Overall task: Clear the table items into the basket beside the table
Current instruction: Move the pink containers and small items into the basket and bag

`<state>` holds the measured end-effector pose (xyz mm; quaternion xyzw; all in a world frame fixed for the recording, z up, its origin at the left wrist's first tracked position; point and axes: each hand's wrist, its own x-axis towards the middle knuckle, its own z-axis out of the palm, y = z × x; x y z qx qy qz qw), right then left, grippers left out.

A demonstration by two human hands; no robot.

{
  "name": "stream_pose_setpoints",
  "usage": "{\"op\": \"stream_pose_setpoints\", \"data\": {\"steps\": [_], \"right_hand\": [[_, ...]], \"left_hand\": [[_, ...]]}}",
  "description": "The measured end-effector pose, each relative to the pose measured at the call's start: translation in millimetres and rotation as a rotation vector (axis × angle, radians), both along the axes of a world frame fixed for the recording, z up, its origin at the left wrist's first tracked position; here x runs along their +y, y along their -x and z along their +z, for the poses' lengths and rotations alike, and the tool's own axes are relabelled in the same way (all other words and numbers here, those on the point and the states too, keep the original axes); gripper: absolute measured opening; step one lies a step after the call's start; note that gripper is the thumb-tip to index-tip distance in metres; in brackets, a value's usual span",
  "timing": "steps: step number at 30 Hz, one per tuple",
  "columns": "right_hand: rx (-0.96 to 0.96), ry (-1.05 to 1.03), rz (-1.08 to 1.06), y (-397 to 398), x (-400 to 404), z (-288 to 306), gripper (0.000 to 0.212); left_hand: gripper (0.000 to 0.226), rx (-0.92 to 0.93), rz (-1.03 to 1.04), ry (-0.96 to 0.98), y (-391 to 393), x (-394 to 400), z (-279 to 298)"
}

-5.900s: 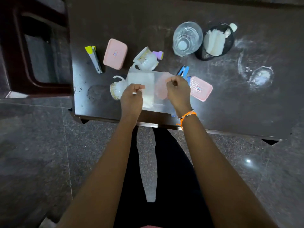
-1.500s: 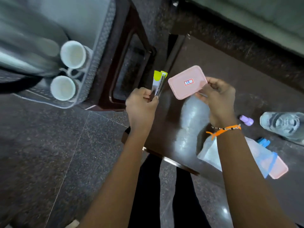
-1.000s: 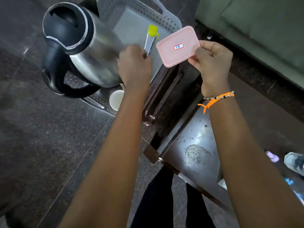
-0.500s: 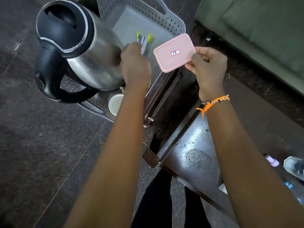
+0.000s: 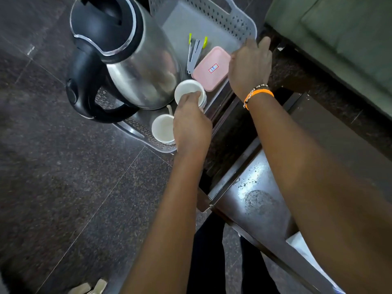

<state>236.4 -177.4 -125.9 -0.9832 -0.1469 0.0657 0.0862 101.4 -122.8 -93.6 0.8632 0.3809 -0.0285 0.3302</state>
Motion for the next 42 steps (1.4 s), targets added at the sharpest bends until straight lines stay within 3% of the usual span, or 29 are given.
{"op": "stream_pose_setpoints", "data": {"steps": [4,8,10,19,23,26,30,32,36,42], "right_hand": [[-0.018,-0.080,0.047,12.2,-15.3,5.1,0.032],[0.136,-0.525,-0.038,48.7,-60.1,22.1,0.030],[0.189,-0.609,-0.147,78.3,-92.1,25.6,0.025],[0.379,-0.411,-0.560,213.4,-290.9,-1.8,0.023],[0.375,-0.168,-0.631,251.7,-372.2,-15.0,0.036],[0.379,-0.008,-0.872,279.2,-421.5,-27.5,0.047],[0.421,-0.203,-1.388,317.7,-463.6,-36.6,0.058],[0.420,-0.343,-1.505,331.6,-473.9,-39.3,0.057],[0.412,-0.564,-1.404,337.4,-474.8,-39.8,0.039],[0.520,-0.783,-1.122,314.6,-457.7,-40.6,0.044]], "left_hand": [[0.034,-0.093,0.042,0.068,6.8,-7.0,5.6],[0.023,-0.186,0.068,0.276,13.9,-36.7,15.1],[0.020,-0.184,0.038,0.323,20.7,-58.9,14.5],[0.019,0.180,-0.371,0.494,81.3,-207.7,-14.8],[0.024,0.323,-0.612,0.509,102.1,-266.0,-28.7],[0.025,0.416,-0.684,0.520,114.9,-304.0,-37.5],[0.023,0.459,-0.758,0.510,130.2,-345.9,-45.2],[0.022,0.469,-0.772,0.502,139.0,-363.1,-45.7],[0.022,0.489,-0.732,0.524,153.5,-385.7,-44.2],[0.022,0.451,-0.583,0.467,163.4,-394.1,-45.5]]}}
